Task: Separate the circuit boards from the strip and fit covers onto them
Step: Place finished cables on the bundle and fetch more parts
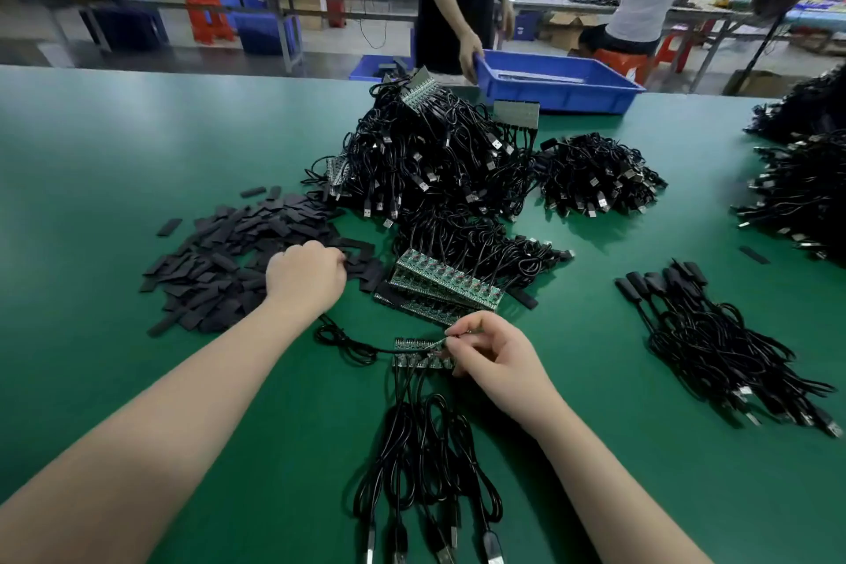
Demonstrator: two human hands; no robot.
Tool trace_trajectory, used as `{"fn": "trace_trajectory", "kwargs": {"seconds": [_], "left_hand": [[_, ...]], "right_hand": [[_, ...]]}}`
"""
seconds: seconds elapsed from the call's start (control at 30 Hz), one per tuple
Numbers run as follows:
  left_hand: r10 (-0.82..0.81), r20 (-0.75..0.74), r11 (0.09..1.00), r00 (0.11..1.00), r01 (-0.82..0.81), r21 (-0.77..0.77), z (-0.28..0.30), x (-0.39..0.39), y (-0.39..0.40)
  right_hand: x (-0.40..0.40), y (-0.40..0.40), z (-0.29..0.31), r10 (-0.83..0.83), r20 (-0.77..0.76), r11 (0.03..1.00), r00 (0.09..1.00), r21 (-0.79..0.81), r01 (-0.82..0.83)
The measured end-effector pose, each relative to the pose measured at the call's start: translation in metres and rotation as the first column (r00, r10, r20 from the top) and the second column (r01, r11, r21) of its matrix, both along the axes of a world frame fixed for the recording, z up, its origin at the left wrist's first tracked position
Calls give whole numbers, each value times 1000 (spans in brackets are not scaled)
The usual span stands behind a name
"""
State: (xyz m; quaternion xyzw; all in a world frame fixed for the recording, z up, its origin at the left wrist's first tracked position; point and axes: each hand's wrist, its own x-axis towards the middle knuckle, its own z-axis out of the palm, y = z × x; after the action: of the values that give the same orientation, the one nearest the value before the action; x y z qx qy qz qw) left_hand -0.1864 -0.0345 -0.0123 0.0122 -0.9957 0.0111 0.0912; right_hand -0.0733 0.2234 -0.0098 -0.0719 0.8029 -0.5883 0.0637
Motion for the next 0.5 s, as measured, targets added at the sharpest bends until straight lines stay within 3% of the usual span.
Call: {"fn": "trace_trajectory", "kwargs": {"seconds": [0.17,0.37,0.5], "left_hand": [[-29,-68,993,997,21,-116,-1,-3,3],[29,-81,1000,996,-29,-1,-3,-2,11],[70,-59,984,996,-60,168,-4,-2,11]], "right_hand": [[-1,4,4,42,84,999,996,-28,-39],[13,-6,4,-63,100,982,993,182,44],[14,-10,9,24,214,997,976,66,-39]]}}
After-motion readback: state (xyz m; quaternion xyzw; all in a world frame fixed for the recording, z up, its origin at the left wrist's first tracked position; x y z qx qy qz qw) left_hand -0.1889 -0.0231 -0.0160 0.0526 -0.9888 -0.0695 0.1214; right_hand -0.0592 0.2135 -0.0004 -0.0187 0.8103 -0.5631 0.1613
